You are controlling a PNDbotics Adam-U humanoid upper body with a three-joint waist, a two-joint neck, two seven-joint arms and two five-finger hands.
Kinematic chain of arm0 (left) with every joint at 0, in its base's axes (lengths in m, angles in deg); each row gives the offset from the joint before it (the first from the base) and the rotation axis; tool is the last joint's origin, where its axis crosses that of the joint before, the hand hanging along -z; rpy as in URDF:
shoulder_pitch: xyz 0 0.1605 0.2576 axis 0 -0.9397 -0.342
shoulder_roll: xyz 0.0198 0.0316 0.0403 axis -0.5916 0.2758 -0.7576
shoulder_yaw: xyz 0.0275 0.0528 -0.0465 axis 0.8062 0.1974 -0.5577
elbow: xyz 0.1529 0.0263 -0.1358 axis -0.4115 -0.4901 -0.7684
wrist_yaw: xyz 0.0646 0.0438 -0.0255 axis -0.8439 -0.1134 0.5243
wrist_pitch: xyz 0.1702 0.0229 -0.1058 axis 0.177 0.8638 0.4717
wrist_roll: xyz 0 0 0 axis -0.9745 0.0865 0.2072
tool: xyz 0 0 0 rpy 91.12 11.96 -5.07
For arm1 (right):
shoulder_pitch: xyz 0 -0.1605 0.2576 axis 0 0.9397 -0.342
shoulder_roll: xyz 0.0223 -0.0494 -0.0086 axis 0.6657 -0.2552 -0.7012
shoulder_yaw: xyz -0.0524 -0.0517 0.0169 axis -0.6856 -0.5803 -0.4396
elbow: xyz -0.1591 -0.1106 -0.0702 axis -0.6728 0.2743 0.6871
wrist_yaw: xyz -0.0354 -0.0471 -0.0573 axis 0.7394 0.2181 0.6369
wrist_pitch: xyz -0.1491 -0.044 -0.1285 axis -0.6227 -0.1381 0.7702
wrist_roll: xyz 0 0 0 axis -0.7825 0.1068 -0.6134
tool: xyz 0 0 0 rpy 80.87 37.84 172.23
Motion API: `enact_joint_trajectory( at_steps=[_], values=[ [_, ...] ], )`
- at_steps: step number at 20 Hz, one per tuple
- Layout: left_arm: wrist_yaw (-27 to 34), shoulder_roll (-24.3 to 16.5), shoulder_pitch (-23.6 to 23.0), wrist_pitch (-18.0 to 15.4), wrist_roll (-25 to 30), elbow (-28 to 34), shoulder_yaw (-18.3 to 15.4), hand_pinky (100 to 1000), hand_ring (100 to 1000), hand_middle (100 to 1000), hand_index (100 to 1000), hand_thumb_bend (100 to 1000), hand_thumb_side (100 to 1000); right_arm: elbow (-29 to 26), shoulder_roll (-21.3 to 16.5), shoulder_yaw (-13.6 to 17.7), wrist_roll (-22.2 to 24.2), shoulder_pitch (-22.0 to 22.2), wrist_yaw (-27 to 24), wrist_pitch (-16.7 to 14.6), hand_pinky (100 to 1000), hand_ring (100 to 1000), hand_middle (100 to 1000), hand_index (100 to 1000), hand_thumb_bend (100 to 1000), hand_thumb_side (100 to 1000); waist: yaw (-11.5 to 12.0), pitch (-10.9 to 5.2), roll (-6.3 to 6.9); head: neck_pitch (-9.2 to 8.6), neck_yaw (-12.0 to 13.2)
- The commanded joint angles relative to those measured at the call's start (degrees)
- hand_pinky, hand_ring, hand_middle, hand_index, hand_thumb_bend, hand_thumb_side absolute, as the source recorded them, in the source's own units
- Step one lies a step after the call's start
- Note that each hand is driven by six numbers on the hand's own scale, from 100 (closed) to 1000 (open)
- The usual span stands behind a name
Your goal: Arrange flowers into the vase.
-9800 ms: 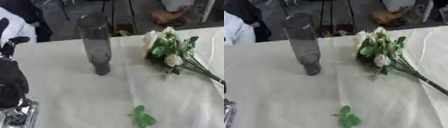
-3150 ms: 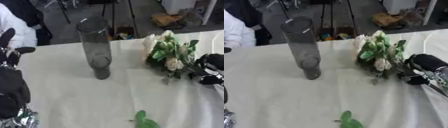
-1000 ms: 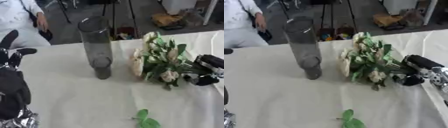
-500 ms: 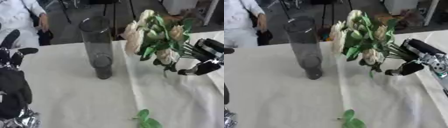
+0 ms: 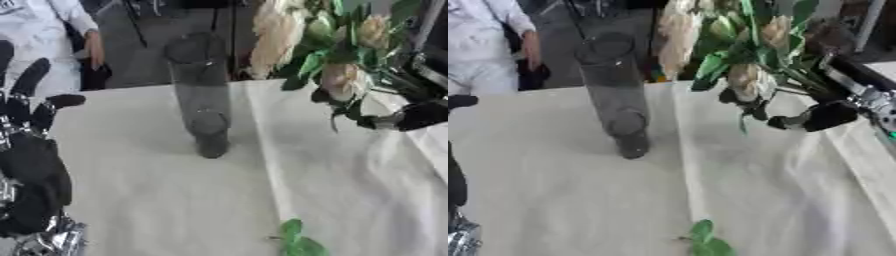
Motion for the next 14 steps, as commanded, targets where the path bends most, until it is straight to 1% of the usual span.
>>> enact_joint_trajectory(
  at_steps=[1,7,14],
  values=[
    [0.17,-0.53,0.38,0.17,0.04,0.86,-0.04,584,851,923,934,461,970,-2.58,-0.19,1.40,-1.13,-2.49,-2.45,1.08,100,198,100,100,660,418,0.00,-1.31,-0.17,0.10,0.66],
    [0.25,-0.51,0.19,0.31,0.12,0.86,0.05,583,851,924,934,458,970,-4.10,2.80,2.33,-3.42,-6.64,-6.04,3.32,100,180,100,100,633,470,0.27,-1.43,-0.14,0.39,1.32],
    [0.46,-0.50,0.07,0.33,0.26,0.86,0.26,582,852,925,935,456,972,-3.99,7.11,2.02,-5.82,-12.57,-9.91,5.18,100,160,100,100,596,520,1.12,-1.46,-0.31,0.62,2.04]
  ],
)
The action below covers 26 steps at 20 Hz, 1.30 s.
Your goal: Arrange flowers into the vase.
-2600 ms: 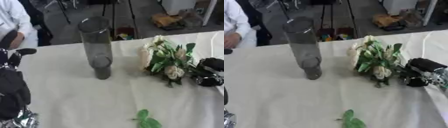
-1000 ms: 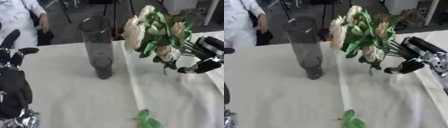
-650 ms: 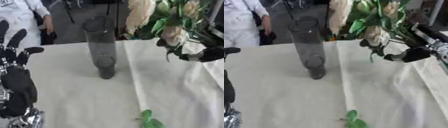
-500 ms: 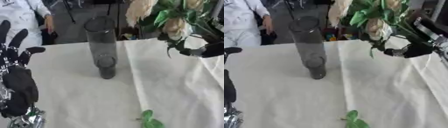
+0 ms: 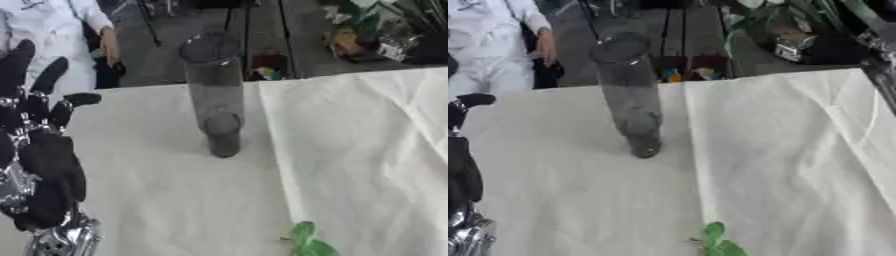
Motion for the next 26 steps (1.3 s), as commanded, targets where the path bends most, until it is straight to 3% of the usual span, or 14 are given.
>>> enact_joint_trajectory(
  at_steps=[1,12,26],
  values=[
    [0.32,-0.50,0.20,0.12,0.11,0.86,0.28,582,852,925,934,457,972,-0.93,1.30,0.64,-1.45,-3.37,-2.24,0.78,100,157,100,100,589,526,0.36,-1.40,-0.36,0.60,0.54],
    [0.94,-0.41,0.37,0.21,0.59,0.86,0.93,578,853,925,935,449,974,1.12,6.80,1.21,-4.95,-9.96,-6.34,2.89,100,135,100,100,542,526,2.47,-0.63,-0.82,-0.39,0.58],
    [1.59,-0.55,1.09,0.40,1.39,0.86,1.62,577,850,925,935,439,974,7.90,11.41,3.64,-10.20,-16.82,-9.22,1.82,100,108,100,100,496,506,5.11,0.11,-1.61,-1.65,-1.50]
  ],
)
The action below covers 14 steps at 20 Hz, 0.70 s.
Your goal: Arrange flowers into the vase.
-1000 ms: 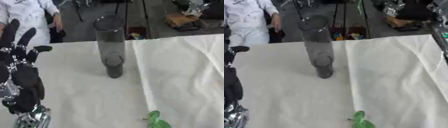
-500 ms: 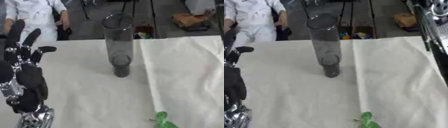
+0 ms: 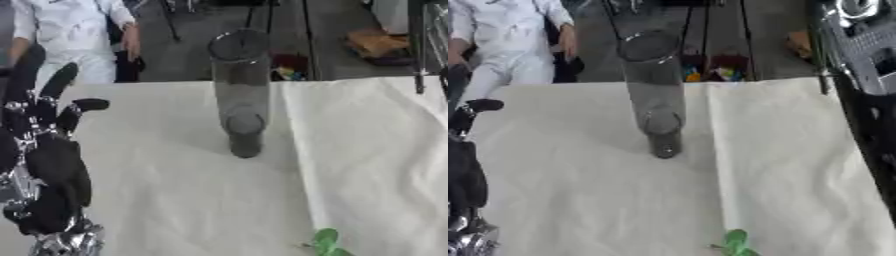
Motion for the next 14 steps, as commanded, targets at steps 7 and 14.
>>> enact_joint_trajectory(
  at_steps=[7,14],
  values=[
    [0.62,-0.78,1.16,-0.08,0.63,0.86,0.56,575,850,926,935,435,975,2.80,1.97,2.31,-3.27,-5.91,-4.02,-2.11,100,100,100,100,471,488,1.51,-0.33,-0.80,-1.39,-1.51],
    [0.86,-0.98,1.50,-0.07,0.84,0.86,0.90,572,850,926,936,431,977,4.22,3.23,3.63,-5.65,-8.76,-7.42,-2.57,100,100,100,100,461,469,3.26,0.72,-1.57,-2.58,-2.64]
  ],
)
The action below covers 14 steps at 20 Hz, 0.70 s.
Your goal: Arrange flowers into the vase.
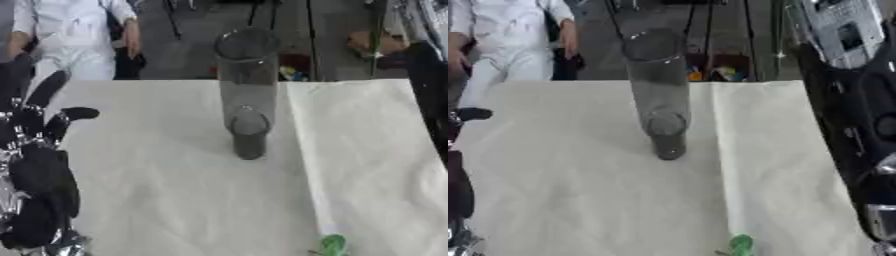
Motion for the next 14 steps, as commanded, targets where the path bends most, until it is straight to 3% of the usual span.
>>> enact_joint_trajectory(
  at_steps=[1,4,5,6,14],
  values=[
    [0.35,-1.01,0.89,-0.09,0.30,0.86,0.23,572,850,926,936,431,977,0.63,-0.16,0.98,-1.13,-3.07,-1.57,-0.42,100,100,100,100,460,466,0.40,-0.94,-0.27,-1.19,-0.52],
    [0.37,-1.25,0.93,-0.08,0.32,0.86,0.32,571,850,927,936,430,978,1.74,0.30,1.57,-2.16,-5.06,-3.31,-0.55,100,100,100,100,452,441,0.80,-0.72,-0.74,-1.44,-0.82],
    [0.39,-1.31,0.96,-0.08,0.34,0.86,0.36,571,850,927,936,430,978,1.96,0.51,1.73,-2.47,-5.57,-4.31,-0.34,100,100,100,100,507,449,0.89,-0.66,-0.88,-1.50,-0.87],
    [0.41,-1.36,1.02,-0.09,0.40,0.86,0.45,571,850,927,936,429,978,2.11,0.80,1.93,-2.80,-6.11,-5.53,-0.01,100,100,100,100,448,425,1.07,-0.57,-1.08,-1.57,-0.95],
    [0.46,-1.89,1.12,-0.18,0.65,0.86,0.61,572,851,927,936,426,979,3.29,0.85,2.31,-4.91,-9.46,-8.57,-0.80,100,100,100,100,464,442,2.09,-0.40,-2.33,-2.30,-1.56]
  ],
)
